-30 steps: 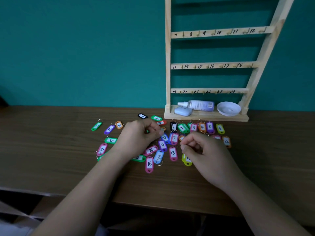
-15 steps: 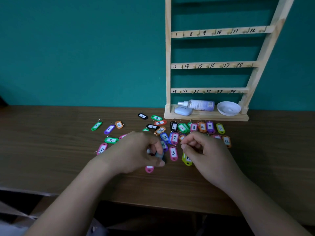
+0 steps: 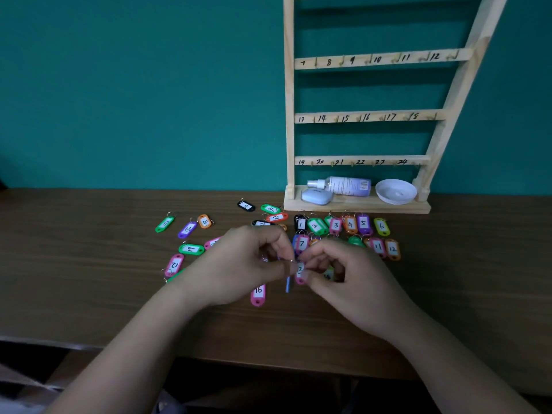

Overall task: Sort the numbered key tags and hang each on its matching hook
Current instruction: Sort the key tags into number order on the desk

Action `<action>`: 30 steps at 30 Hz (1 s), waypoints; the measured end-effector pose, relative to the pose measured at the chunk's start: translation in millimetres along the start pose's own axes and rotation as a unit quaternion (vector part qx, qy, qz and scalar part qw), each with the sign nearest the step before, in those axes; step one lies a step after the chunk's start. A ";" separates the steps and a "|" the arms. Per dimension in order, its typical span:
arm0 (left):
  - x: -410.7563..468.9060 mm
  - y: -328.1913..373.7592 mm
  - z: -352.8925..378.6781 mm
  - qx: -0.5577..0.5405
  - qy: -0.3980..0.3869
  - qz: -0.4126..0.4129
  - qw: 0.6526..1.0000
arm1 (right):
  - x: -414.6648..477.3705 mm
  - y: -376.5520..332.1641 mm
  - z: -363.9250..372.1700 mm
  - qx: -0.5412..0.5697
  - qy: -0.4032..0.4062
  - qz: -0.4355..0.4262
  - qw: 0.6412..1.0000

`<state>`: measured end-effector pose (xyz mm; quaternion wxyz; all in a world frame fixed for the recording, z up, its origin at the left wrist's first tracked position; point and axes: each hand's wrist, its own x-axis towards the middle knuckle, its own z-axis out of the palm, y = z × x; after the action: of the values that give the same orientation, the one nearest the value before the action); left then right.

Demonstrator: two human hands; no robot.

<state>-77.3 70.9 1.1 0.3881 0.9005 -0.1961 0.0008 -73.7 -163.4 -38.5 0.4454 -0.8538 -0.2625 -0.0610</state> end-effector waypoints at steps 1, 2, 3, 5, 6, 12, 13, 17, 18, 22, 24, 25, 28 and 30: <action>0.4 3.0 2.3 -0.019 0.011 0.003 1.000 | -0.1 -0.9 0.8 -0.008 -0.005 -0.013 1.000; 1.0 5.3 4.5 -0.042 0.020 0.002 0.999 | -0.1 -1.5 1.4 -0.015 -0.007 -0.024 1.000; 1.5 6.9 6.6 -0.066 0.029 -0.001 0.997 | 0.0 -2.0 1.5 -0.018 -0.006 -0.031 0.999; 2.1 9.6 11.7 -0.104 0.048 -0.005 0.993 | 0.0 -2.5 0.8 -0.014 0.001 -0.033 0.999; 2.6 10.3 14.3 -0.117 0.058 -0.007 0.991 | 0.0 -2.3 0.0 -0.006 0.005 -0.032 0.999; 6.3 11.9 24.5 -0.111 0.137 -0.017 0.984 | -1.0 -0.7 -3.0 0.068 -0.015 0.007 0.998; 7.0 12.1 25.2 -0.113 0.142 -0.018 0.983 | -0.1 -0.3 -3.2 0.072 -0.011 0.013 0.997; 7.6 11.9 27.1 -0.117 0.147 -0.020 0.982 | 5.4 2.2 -7.4 0.078 0.016 0.030 0.996; 7.7 11.1 27.1 -0.115 0.145 -0.025 0.982 | 7.1 3.0 -10.2 0.077 0.022 0.035 0.996; 8.6 6.5 26.4 -0.075 0.146 -0.053 0.985 | 21.2 12.8 -35.3 0.063 0.067 0.098 0.991; 9.1 3.4 26.1 -0.045 0.143 -0.062 0.987 | 30.7 21.0 -55.5 0.055 0.095 0.135 0.985; 9.4 2.1 26.1 -0.030 0.141 -0.066 0.987 | 34.8 25.5 -65.6 0.051 0.110 0.147 0.982; 9.5 -1.7 25.2 0.009 0.137 -0.074 0.988 | 41.4 42.1 -89.9 0.018 0.152 0.173 0.973; 9.7 -2.6 23.8 0.024 0.138 -0.077 0.987 | 43.5 56.7 -99.7 -0.010 0.175 0.201 0.964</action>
<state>-71.0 52.5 -15.9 0.3883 0.9133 -0.0709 0.1002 4.9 -251.7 -5.7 0.4790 -0.8693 -0.0027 -0.1217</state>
